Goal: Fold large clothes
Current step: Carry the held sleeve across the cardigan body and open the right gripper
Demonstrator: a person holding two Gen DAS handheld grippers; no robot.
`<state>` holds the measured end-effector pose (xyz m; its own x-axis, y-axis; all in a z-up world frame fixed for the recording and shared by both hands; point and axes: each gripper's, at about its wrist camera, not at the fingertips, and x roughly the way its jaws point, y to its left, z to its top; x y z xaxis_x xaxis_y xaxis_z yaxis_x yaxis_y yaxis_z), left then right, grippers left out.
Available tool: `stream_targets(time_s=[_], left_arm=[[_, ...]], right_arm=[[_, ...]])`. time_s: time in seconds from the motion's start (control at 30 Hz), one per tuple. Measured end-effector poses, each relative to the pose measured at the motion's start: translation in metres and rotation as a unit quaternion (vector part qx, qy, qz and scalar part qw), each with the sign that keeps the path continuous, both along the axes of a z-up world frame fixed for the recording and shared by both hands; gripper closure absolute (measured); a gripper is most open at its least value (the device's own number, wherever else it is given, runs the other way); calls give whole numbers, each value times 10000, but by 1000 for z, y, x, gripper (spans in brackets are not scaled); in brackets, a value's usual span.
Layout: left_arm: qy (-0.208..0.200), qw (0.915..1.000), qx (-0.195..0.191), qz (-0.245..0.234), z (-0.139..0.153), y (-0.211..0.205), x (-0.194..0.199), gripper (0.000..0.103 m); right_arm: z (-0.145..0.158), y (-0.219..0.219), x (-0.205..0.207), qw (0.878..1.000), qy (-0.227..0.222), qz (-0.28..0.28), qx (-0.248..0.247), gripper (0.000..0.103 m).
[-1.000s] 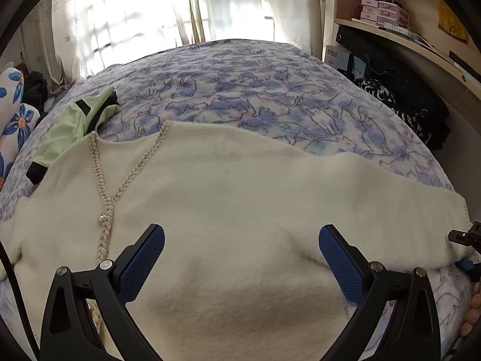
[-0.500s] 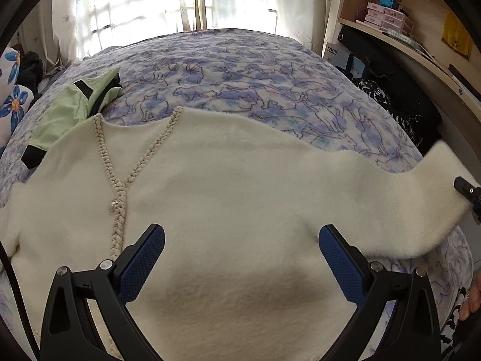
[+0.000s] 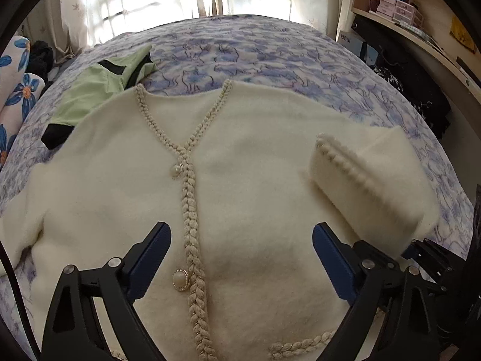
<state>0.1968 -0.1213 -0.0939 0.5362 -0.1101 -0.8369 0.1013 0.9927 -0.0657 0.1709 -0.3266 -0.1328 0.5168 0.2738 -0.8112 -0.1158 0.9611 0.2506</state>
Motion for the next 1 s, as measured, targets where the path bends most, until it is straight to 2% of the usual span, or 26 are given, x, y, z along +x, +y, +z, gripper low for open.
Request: stream_targets(time_s=[0.13, 0.2, 0.4, 0.53, 0.83, 0.87, 0.93, 1.0], left_arm=[[412, 9975, -562, -143, -18, 6, -3, 9], [566, 9944, -858, -237, -27, 3, -4, 9], [862, 9845, -1459, -461, -45, -13, -7, 9], [983, 9817, -1546, -516, -55, -25, -2, 17], [965, 9819, -1442, -762, -59, -54, 6, 28], [966, 9819, -1426, -785, -59, -56, 6, 31], [965, 9822, -1371, -844, -59, -61, 7, 44], [950, 9834, -1254, -906, -59, -67, 8, 78]], right_arm=[[3, -6, -35, 9999, -87, -68, 115, 50], [4, -10, -50, 9995, -82, -127, 272, 45], [-5, -29, -83, 9958, -78, -672, 623, 45], [-9, -36, -97, 9931, -193, -891, 735, 45], [-10, -32, -97, 9949, -245, -866, 453, 45], [-11, -31, -97, 9951, -241, -856, 421, 45], [-12, -31, -98, 9953, -260, -853, 387, 45], [-13, -31, -99, 9952, -261, -852, 401, 44]])
